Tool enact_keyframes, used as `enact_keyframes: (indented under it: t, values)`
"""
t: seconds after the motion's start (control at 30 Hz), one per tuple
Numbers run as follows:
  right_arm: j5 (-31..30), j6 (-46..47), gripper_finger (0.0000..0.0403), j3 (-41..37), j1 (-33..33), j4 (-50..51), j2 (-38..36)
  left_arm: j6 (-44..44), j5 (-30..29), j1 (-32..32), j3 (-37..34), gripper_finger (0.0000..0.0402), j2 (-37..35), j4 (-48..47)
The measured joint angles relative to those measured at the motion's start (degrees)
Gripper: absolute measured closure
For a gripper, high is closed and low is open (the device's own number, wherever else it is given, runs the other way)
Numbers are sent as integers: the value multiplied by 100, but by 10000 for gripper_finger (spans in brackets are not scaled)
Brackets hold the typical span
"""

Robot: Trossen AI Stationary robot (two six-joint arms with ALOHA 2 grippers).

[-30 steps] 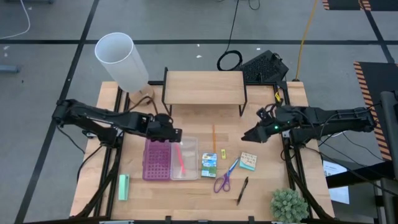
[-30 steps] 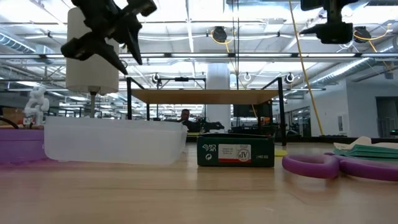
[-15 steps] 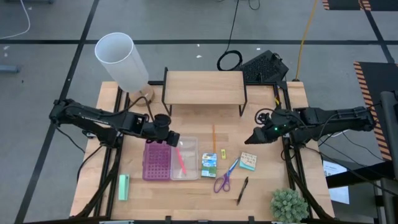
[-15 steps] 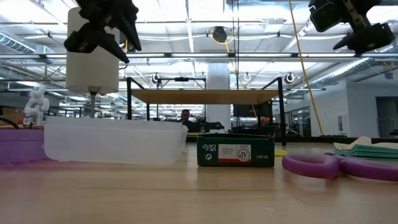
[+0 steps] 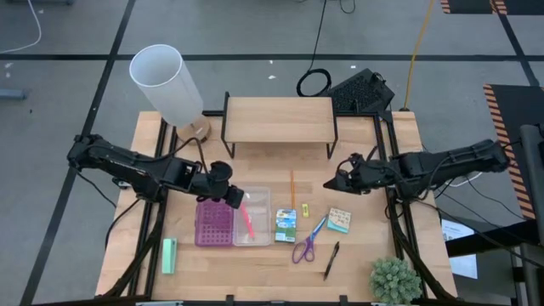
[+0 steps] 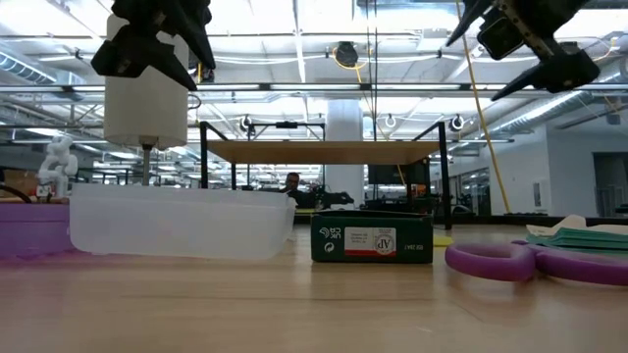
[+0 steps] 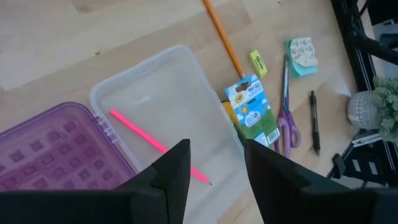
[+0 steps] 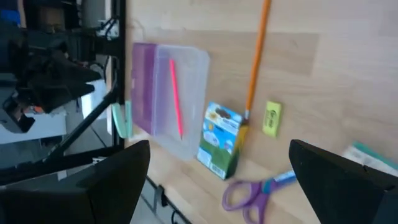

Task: Pack school essentials
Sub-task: Put the orange pencil into the violet supply box

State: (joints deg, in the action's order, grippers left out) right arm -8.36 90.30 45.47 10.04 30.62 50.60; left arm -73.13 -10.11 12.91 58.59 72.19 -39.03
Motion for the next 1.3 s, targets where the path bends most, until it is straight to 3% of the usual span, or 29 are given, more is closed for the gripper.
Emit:
enact_keyframes:
  t: [0.37, 0.67, 0.83, 1.07, 1.17, 1.3]
  values:
    - [-405, -18, 27, 0, 12, -1209, 968, 318, -408, 158, 0, 248, -730, -73]
    - [-816, -192, 27, 79, -310, -2778, 1859, 723, -650, 299, 0, 247, -1043, -174]
    - [-688, -870, 27, 709, -598, -2360, 2392, 674, -646, 308, 0, 247, -1050, -181]
    - [-510, -1716, 27, 1897, -1019, -753, 3054, 704, -604, 399, 0, 247, -1048, -236]
    - [-419, -2357, 27, 2178, -1210, -538, 3329, 678, -604, 400, 0, 247, -1048, -376]
    - [-151, -1551, 27, 2117, -1340, -1052, 3643, 724, -632, 396, 0, 247, -1048, -460]
